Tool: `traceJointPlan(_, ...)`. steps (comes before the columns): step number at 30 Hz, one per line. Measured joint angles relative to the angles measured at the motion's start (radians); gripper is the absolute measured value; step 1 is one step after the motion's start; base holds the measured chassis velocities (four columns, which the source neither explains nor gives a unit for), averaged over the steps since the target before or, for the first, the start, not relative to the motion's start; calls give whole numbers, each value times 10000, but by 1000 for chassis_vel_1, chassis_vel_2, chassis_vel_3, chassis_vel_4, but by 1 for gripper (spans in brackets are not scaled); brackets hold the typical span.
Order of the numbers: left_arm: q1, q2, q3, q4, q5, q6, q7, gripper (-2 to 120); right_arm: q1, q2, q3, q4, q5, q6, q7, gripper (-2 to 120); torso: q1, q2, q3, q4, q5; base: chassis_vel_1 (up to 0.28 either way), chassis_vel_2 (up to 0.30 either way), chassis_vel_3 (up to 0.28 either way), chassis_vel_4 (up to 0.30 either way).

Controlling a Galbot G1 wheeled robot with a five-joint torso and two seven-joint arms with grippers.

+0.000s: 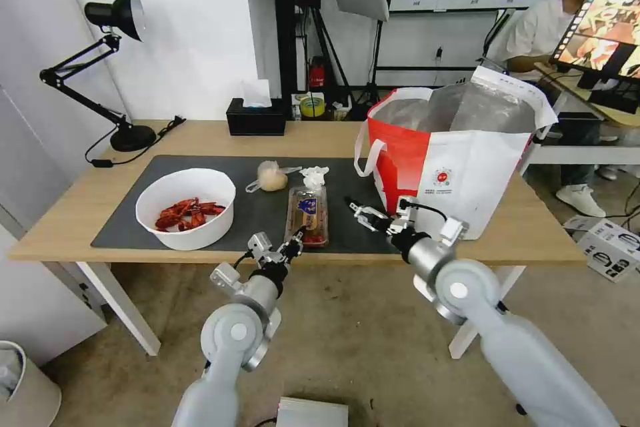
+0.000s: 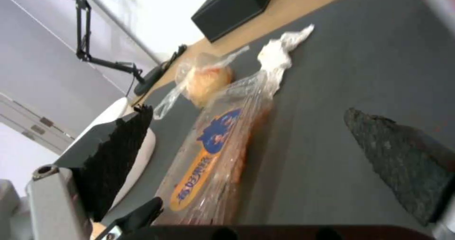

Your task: Pick up the trash from the table and place it into the takeout bag.

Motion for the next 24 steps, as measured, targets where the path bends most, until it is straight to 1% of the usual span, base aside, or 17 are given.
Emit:
traceJointPlan(1, 0, 0, 0, 0, 0, 0, 0, 0, 0, 0, 0, 0, 0, 0, 0, 99, 0, 0, 0, 0, 0, 0, 0, 0, 0)
traceJointPlan(4, -9, 0, -37, 13, 1, 0, 0, 0, 428, 308, -497, -488, 76, 0, 94, 99, 0, 0, 0, 1, 0, 0, 0, 0, 0)
traceJointPlan(7, -9, -1, -54, 12, 1, 0, 0, 0, 557, 375, -636, -646, 96, 0, 118, 98, 0, 1, 0, 0, -1, 0, 0, 0, 0)
traceJointPlan(9, 20, -6, -96, 13, 3, 0, 0, 0, 849, 507, -935, -1044, 127, -3, 152, 97, 0, 0, 0, 2, 0, 0, 0, 0, 0)
traceJointPlan(11, 29, -8, -104, 9, 3, 0, 0, 0, 960, 563, -1041, -1175, 129, -4, 181, 97, 0, 1, 0, 1, -1, 0, 0, 0, 0)
traceJointPlan(14, 60, 5, -109, -1, 4, 0, 1, 0, 1161, 752, -1228, -1443, 122, -7, 209, 86, 0, 1, -1, 0, -1, 0, 0, 0, 0)
traceJointPlan(24, 36, 31, -77, -39, 5, 5, 4, 0, 1315, 1047, -1356, -1732, 70, -8, 299, 82, 0, 1, -1, 0, 0, 0, 0, 0, 0)
